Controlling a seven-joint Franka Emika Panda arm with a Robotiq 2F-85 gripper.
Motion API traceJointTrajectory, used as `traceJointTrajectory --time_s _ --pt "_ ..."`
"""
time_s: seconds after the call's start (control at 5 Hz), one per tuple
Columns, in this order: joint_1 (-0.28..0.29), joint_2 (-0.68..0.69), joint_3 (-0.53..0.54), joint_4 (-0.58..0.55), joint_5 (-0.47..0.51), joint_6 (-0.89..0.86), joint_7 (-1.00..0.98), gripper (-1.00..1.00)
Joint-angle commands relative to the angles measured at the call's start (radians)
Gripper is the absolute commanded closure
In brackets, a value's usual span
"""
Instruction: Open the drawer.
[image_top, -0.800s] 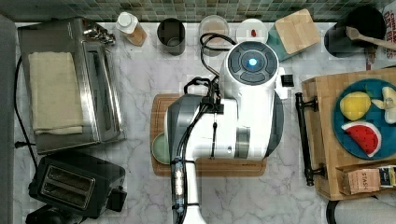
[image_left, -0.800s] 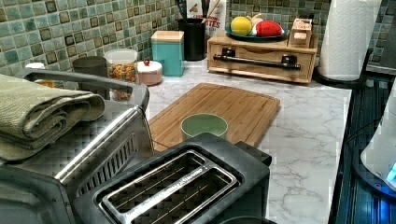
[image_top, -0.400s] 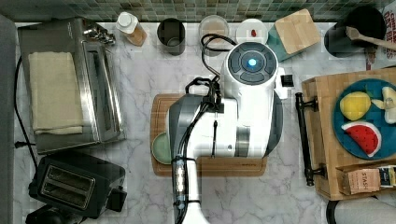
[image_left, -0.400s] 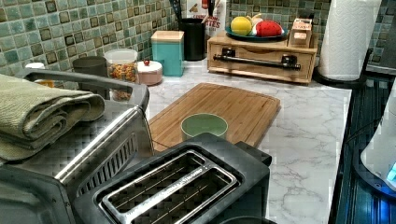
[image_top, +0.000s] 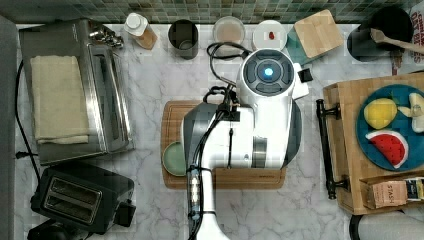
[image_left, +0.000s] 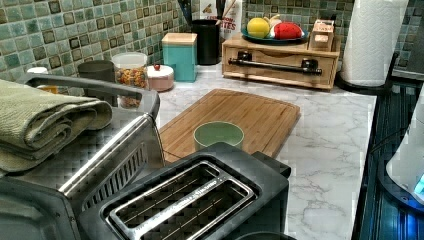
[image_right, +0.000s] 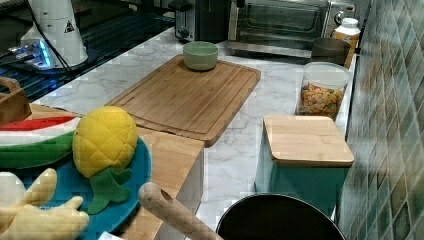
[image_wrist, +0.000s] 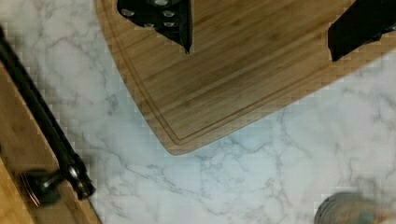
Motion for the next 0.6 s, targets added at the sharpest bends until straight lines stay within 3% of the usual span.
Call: traceJointTrajectory --time_s 0.2,0.6 --pt "-0.103 -0.082 -0.082 -0.186 -0.067 0.117 -0.499 -1.0" --pt "-0.169 -0.099 -0.132 -0.269 -0.107 0.239 -0.743 -1.0"
